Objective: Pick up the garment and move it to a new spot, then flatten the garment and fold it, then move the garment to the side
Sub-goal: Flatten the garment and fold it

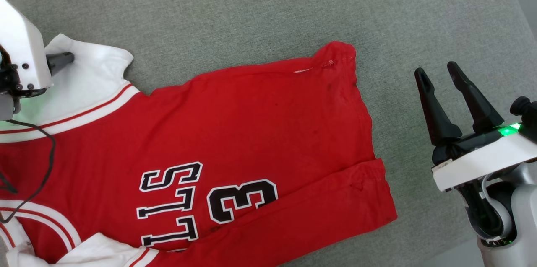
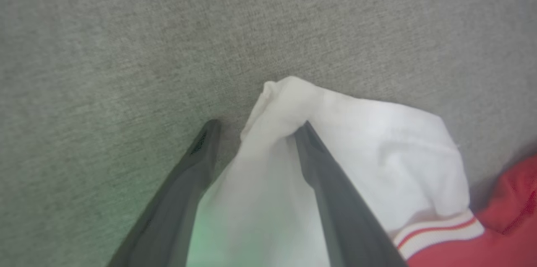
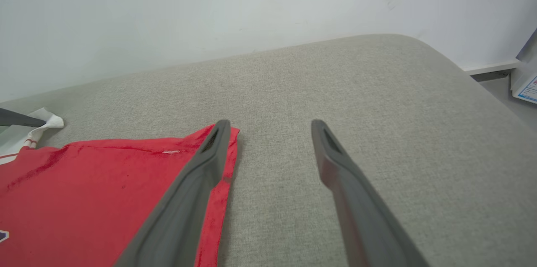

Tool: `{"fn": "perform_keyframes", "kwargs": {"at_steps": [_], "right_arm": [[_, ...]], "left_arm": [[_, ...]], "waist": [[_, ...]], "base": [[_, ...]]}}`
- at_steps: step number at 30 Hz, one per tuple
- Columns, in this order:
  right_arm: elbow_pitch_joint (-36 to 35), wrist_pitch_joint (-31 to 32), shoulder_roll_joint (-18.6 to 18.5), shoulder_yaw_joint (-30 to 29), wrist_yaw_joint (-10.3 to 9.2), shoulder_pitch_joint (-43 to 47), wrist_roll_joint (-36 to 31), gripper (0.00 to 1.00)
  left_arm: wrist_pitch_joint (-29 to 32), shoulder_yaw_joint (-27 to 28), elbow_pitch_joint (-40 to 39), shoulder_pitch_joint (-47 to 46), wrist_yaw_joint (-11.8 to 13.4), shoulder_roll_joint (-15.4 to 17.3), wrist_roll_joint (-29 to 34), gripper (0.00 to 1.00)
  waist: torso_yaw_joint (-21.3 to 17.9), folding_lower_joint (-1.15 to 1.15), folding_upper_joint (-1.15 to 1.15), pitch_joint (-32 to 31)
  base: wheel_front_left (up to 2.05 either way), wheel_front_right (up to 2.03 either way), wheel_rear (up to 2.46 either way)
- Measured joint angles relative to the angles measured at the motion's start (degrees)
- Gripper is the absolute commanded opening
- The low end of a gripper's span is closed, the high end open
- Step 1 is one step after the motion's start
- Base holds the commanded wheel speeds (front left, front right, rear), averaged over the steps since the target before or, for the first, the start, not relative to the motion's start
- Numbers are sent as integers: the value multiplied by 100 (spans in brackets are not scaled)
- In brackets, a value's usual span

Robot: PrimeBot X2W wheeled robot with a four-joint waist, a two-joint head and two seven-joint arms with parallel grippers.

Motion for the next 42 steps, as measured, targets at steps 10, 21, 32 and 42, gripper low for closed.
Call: {"fn": "perform_keyframes", "kwargs": {"at_steps": [10,21,32,42], "right_arm": [[476,904,-497,10,-1,-324,742,100],[1699,4012,-1195,336,-1,-1787,1619,100],[2749,4912,-1168,561,2,-2657,1451,27],[2843,4530,-1326,977,0,-2718,1348,0]], "left_arm": [[-698,-20,175,132,-108,-389,20,0],[-1407,-411,-169,-308,-553,-1184,268,0],[-1596,-566,-331,-535,-677,-1390,367,0],[-1867,-521,-227,-352,-754,-1395,263,0]], "waist": [[283,0,0,-174],[1369,0,0,-370],[1917,0,0,-56],[1986,-1,0,-257]], "base": [[0,0,0],[0,0,0],[0,0,0],[0,0,0]]}}
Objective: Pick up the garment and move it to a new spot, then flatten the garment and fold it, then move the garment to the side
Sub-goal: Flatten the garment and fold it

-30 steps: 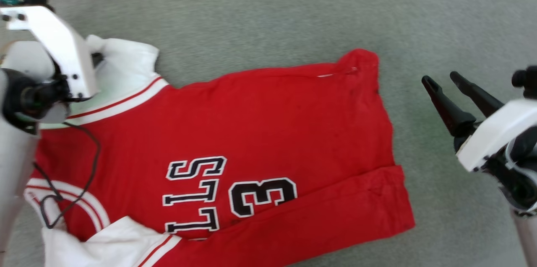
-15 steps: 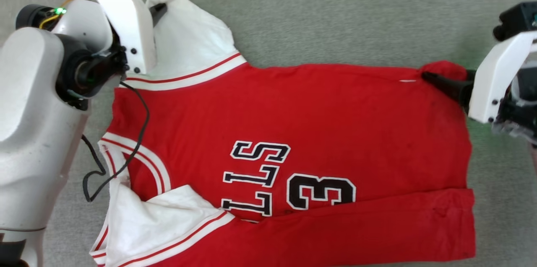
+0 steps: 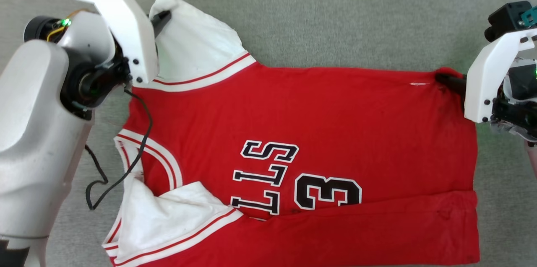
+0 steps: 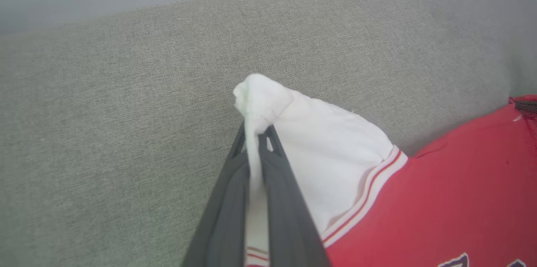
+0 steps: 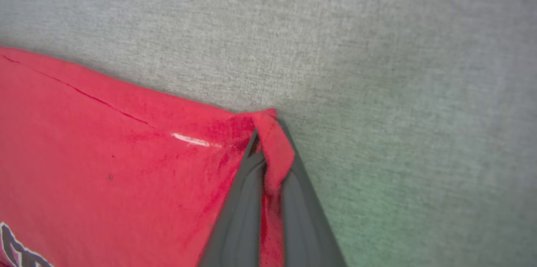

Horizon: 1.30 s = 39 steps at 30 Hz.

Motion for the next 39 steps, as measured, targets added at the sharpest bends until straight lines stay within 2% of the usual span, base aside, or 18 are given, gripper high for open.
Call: {"fn": "perform_keyframes", "kwargs": {"at_steps": [4,10,14,17,22,25,26,27,28,29,34,39], "right_arm": [[-135,-425,-85,0,0,127,-107,0],[-456,-641,-140,-247,0,783,-181,0],[-705,-672,-70,-514,1,1585,-313,0],[-825,-681,54,-642,3,2132,-355,0],[-906,-764,261,-820,3,2948,-439,0],[-991,-899,366,-948,3,3377,-442,0],[-989,-950,397,-987,3,3504,-457,37],[-990,-1049,438,-1018,2,3635,-468,100],[-979,-1144,482,-1049,3,3750,-485,100],[-959,-1203,523,-1050,2,3843,-482,100],[-1029,-1627,647,-1167,1,4240,-445,100],[-1608,-1824,662,-1443,1,4506,-374,100]], "left_arm": [[-264,144,-35,313,3,58,-91,0],[-620,349,-241,1306,109,288,-275,0],[-866,571,-717,2459,349,534,-481,0],[-990,683,-1001,3184,526,572,-638,0],[-1173,782,-1259,4397,846,503,-932,0],[-1301,828,-1288,4971,937,361,-1131,0],[-1327,822,-1289,5118,939,311,-1174,0],[-1377,810,-1272,5242,939,263,-1204,46],[-1426,800,-1244,5325,936,190,-1234,80],[-1455,758,-1212,5391,927,125,-1260,100],[-2041,668,-1089,5494,794,-135,-1038,100],[-2874,694,-1345,5422,844,-325,-536,100]], "waist": [[19,0,0,-274],[36,0,0,-858],[30,0,0,-1371],[25,0,0,-1642],[13,0,0,-2013],[-1,-1,0,-2156],[-4,-1,0,-2184],[-6,-1,0,-2201],[-4,-1,0,-2210],[-6,-1,0,-2214],[-17,0,0,-2309],[-46,0,0,-2401]], "base": [[0,0,0],[0,0,0],[0,0,0],[0,0,0],[0,0,0],[0,0,0],[0,0,0],[0,0,0],[0,0,0],[0,0,0],[0,0,0],[0,0,0]]}}
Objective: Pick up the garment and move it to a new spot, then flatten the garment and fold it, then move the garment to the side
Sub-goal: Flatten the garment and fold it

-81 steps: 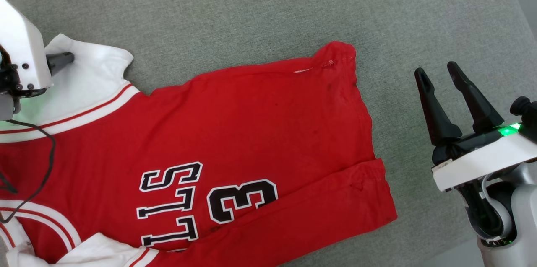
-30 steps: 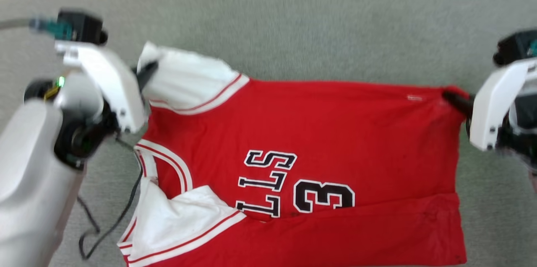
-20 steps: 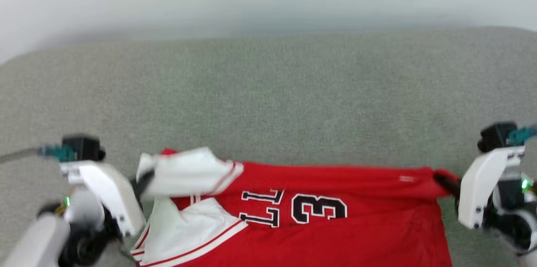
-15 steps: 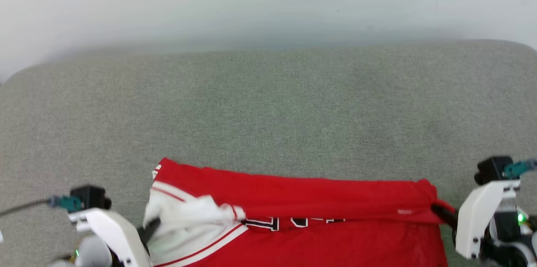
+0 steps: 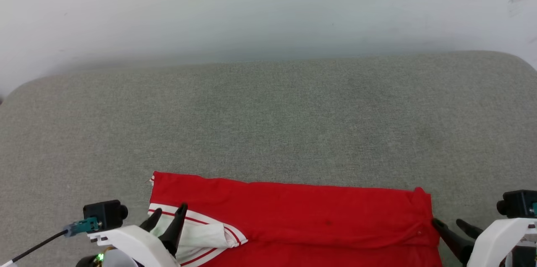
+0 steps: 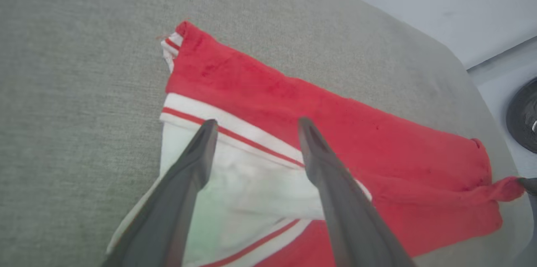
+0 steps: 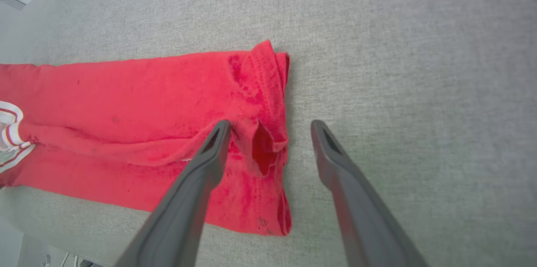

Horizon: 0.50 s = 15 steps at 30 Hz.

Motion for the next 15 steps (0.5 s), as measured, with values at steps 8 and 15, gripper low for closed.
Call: {"fn": "perform_keyframes", "kwargs": {"at_steps": [8,15], "right_arm": [[-869,698,-88,-701,0,169,-87,100],[-1057,1833,-119,-1300,0,194,-257,100]], "left_arm": [[-913,100,-566,-179,352,-159,628,100],[-1790,159,-1054,-291,658,-171,1401,100]], "waist": [[7,0,0,-190],[268,0,0,-248]], "base": [[0,0,0],[0,0,0]]}}
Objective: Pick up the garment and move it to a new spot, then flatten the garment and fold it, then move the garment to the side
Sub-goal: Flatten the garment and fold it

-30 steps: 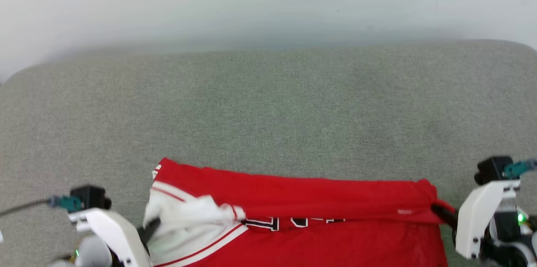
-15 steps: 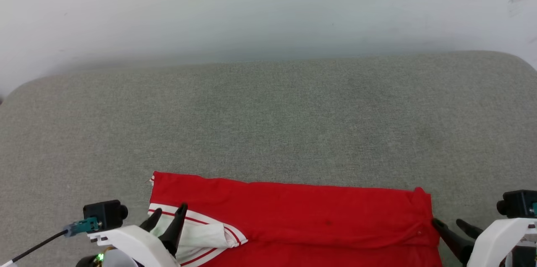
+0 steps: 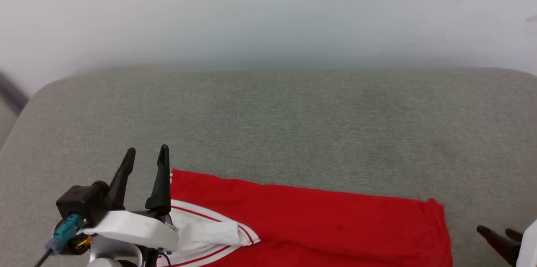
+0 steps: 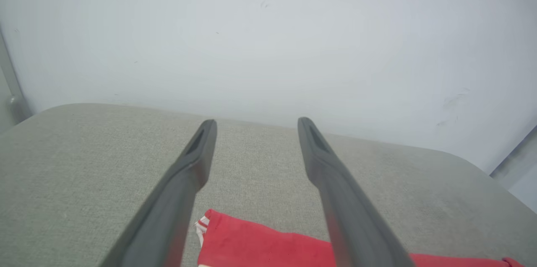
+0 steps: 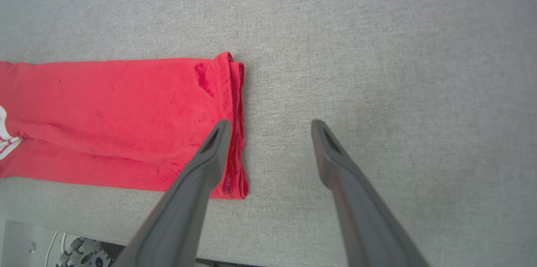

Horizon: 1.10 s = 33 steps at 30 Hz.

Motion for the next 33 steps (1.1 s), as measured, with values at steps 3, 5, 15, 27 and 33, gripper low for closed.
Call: {"fn": "perform_keyframes", "kwargs": {"at_steps": [3,5,15,27,33], "right_arm": [[2,401,45,-104,0,29,-16,100],[67,577,133,-143,0,28,-45,100],[979,558,480,90,0,-221,51,100],[1272,403,354,681,-2,-393,409,0],[1100,181,18,846,-1,-531,538,0]], "left_arm": [[-247,-33,-110,-10,98,16,305,100],[-357,-64,-155,-43,143,12,443,100],[-536,-256,-152,-284,105,-167,726,100],[-510,-337,-30,-344,97,-162,765,100],[-447,-359,29,-202,196,-83,805,100]], "waist": [[164,0,0,31],[278,0,0,78],[697,1,0,510],[672,1,0,478],[491,1,0,284]], "base": [[0,0,0],[0,0,0],[0,0,0],[0,0,0],[0,0,0]]}}
